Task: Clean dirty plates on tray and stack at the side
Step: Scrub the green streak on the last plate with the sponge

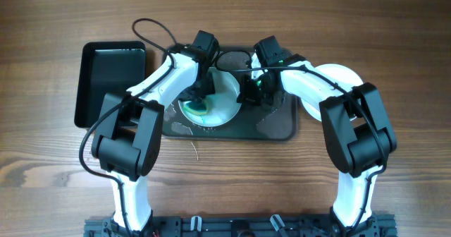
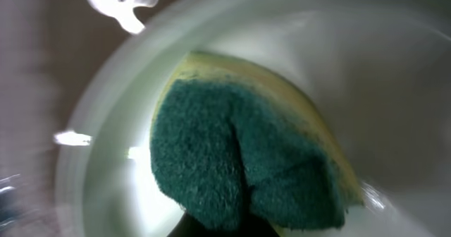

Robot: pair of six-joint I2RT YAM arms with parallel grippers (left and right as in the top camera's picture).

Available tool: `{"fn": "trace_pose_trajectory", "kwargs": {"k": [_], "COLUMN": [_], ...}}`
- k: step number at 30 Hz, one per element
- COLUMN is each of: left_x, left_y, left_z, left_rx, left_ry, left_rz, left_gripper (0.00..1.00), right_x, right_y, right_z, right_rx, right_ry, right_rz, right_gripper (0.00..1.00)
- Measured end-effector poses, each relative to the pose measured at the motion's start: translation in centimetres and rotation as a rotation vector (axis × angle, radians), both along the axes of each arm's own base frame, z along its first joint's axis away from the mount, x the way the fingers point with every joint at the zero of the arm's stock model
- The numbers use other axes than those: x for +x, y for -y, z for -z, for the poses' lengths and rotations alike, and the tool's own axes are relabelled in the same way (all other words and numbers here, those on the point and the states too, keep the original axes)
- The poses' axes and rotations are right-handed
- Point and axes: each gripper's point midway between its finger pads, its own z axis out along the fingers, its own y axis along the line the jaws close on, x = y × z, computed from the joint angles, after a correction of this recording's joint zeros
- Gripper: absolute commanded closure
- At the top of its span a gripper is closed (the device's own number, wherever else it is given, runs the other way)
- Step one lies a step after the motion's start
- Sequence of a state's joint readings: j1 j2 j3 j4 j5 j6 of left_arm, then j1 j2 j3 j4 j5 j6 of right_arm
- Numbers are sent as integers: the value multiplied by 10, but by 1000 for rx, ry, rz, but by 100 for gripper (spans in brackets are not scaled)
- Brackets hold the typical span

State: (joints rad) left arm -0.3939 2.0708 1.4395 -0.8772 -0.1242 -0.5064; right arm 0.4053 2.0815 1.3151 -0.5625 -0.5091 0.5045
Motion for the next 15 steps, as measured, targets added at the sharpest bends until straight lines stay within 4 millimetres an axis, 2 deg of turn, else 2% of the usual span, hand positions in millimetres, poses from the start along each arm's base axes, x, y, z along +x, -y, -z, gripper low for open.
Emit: {"fn": "trace_pose_trajectory", "kwargs": {"k": [3,8,10,15], "left_x": [3,4,6,20], "left_y": [-16,-20,-16,16], "left_z": [-2,-3,-3,-1], "left_rx": [75,130,129,17], "left_ry": [37,76,87,101], "left_rz": [-121,-197,-161,111], "left_gripper": [96,96,96,96], "right_x": [1,0,0,-1], "right_y": [0,-3,-3,-2], "right_z": [0,-1,-1,0], "right_rx": [2,6,6,4], "right_ry": [3,5,4,-3], "right_rz": [0,-6,-6,1], "right_gripper": [96,96,96,96]}}
